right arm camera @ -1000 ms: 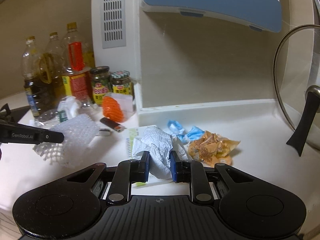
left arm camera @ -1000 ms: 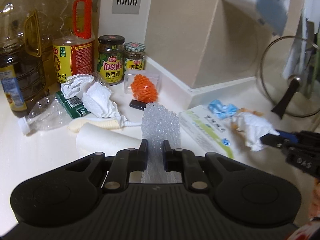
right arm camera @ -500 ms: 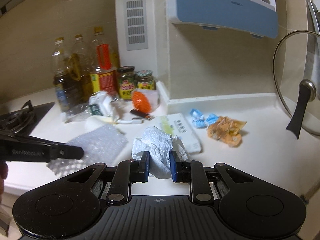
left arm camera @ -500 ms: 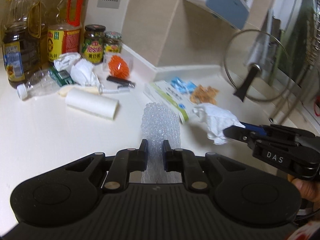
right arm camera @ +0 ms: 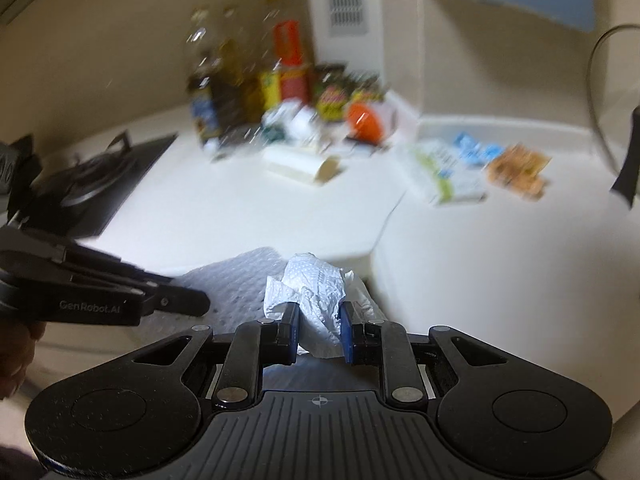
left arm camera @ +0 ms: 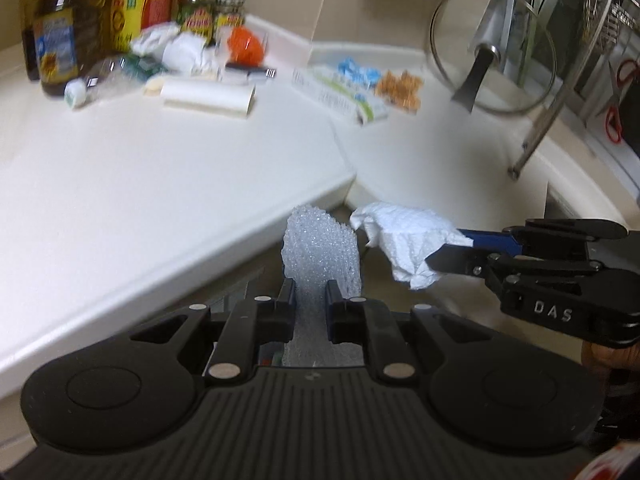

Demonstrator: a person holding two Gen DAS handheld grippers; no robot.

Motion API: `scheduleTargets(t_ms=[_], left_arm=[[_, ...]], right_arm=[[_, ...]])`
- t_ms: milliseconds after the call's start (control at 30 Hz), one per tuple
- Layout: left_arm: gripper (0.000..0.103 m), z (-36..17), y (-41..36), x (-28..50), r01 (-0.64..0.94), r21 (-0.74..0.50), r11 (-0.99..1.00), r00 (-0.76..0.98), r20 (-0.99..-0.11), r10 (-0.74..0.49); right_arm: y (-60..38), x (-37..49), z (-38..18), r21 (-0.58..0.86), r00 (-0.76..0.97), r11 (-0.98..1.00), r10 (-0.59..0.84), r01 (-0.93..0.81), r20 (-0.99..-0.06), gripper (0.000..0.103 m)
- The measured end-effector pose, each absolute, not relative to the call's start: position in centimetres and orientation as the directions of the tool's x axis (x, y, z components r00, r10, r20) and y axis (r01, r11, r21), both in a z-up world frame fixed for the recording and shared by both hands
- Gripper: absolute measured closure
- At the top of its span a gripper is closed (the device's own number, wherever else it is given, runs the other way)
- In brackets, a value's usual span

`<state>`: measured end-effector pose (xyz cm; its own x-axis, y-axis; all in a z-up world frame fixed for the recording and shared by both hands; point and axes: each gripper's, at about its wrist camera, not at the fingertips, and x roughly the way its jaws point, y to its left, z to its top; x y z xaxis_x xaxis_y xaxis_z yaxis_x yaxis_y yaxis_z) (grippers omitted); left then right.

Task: Collect trash
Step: 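Carry the bubble wrap and tissue down over the wastebasket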

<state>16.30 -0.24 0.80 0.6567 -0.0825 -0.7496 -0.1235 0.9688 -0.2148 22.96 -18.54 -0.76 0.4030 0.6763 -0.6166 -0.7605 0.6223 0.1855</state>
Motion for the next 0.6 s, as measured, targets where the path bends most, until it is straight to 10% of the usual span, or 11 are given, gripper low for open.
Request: scheduleTargets(t_ms=[600], left_arm=[[0.09,-10.4,1.5,15.2,-0.27,-0.201,0.942,0.481,-0.876,-0.049]], right_arm=[[-14.5,21.6,-12.8,0.055,0.303,0.565,0.519,-0.823,-0.799,0.082]])
